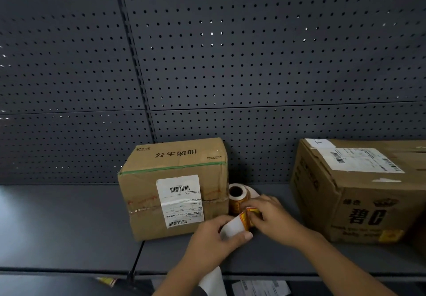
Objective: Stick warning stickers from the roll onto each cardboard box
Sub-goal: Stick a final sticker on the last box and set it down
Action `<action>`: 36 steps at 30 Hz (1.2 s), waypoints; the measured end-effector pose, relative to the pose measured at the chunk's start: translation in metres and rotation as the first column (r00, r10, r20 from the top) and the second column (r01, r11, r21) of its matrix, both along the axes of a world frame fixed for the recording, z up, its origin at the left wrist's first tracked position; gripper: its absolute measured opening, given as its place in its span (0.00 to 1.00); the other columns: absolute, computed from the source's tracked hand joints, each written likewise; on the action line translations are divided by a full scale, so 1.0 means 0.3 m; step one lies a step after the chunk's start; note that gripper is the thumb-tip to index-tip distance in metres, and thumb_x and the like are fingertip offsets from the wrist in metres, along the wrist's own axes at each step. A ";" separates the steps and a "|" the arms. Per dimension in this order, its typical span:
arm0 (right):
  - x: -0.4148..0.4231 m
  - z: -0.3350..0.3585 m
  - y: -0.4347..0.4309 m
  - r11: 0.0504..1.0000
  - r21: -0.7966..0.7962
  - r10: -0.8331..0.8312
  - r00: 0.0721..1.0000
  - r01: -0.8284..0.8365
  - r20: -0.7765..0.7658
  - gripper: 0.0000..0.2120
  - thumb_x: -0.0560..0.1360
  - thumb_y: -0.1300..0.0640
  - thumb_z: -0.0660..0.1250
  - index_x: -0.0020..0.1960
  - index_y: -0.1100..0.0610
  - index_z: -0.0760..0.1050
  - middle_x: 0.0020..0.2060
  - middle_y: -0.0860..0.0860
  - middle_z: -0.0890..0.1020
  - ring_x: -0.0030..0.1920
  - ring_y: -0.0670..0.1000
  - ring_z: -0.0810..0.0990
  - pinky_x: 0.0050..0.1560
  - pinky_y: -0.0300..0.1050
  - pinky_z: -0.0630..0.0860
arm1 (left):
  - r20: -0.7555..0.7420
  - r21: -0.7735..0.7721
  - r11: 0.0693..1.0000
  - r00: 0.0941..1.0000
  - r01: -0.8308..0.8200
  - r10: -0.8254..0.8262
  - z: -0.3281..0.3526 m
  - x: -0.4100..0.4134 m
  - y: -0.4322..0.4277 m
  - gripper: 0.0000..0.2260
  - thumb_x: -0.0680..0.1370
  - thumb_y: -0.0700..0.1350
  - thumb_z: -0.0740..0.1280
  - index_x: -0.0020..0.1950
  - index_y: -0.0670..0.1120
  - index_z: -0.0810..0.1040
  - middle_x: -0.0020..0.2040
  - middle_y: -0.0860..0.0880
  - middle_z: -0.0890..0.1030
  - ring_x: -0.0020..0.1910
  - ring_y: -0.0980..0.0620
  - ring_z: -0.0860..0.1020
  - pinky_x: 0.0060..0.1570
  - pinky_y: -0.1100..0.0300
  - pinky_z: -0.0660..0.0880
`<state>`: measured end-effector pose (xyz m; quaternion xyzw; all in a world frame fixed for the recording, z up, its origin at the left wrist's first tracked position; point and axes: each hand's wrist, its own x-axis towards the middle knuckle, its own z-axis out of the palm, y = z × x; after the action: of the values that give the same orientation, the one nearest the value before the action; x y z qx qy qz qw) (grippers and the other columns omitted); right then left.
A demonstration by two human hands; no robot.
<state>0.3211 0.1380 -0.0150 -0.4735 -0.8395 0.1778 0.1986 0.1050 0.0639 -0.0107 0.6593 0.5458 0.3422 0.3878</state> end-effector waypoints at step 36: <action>-0.005 0.019 -0.092 0.987 0.051 0.161 0.872 -0.155 -0.463 0.07 0.80 0.57 0.72 0.56 0.55 0.86 0.52 0.44 0.85 0.55 0.48 0.84 0.58 0.50 0.81 | 0.299 -0.200 0.970 0.951 0.137 -0.073 0.059 -0.021 0.035 0.09 0.82 0.51 0.69 0.57 0.49 0.86 0.47 0.51 0.87 0.42 0.54 0.81 0.51 0.60 0.77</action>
<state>0.3197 0.1104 -0.0094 -0.3455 -0.8043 0.2966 0.3817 0.0987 0.0745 0.0071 0.5835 0.4815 0.3517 0.5513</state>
